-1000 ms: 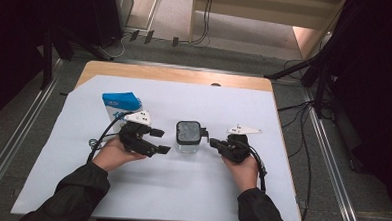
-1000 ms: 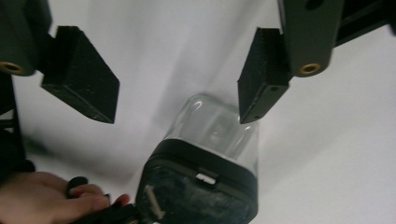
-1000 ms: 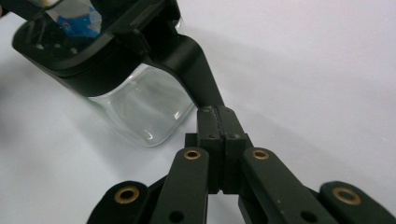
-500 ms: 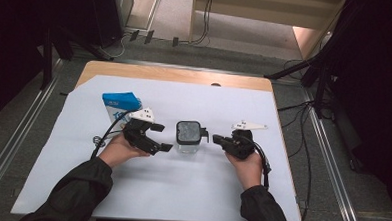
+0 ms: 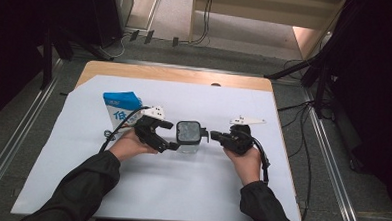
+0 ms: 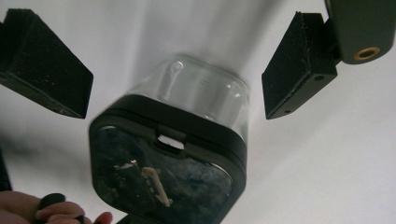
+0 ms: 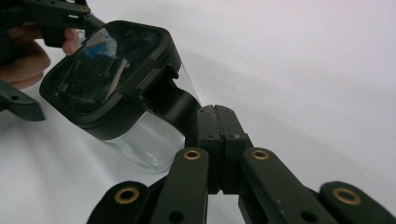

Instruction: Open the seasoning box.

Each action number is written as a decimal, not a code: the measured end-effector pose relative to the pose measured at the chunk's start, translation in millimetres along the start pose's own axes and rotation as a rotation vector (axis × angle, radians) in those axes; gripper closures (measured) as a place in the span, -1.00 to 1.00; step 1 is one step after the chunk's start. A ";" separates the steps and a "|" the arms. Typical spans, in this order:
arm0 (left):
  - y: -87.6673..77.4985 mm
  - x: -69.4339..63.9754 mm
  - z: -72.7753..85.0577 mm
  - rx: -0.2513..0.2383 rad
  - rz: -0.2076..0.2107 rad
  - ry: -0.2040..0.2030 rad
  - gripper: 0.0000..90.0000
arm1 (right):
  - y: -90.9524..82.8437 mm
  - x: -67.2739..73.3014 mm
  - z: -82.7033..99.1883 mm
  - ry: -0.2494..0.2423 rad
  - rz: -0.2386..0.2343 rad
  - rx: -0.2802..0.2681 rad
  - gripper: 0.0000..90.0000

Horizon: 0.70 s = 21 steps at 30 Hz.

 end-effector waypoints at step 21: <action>21.2 -0.4 -4.7 -0.022 0.046 0.022 -0.75 | 5.3 2.9 1.6 0.007 0.006 0.004 1.00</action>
Point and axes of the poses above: each handheld gripper's, and its own axes: y roughly forward along the jaws, z roughly out of its underside, x roughly to its left, the point moved 7 cm from there along y, roughly forward along the jaws, and after that the axes turned 8 degrees about -x, right-handed, at the moved point
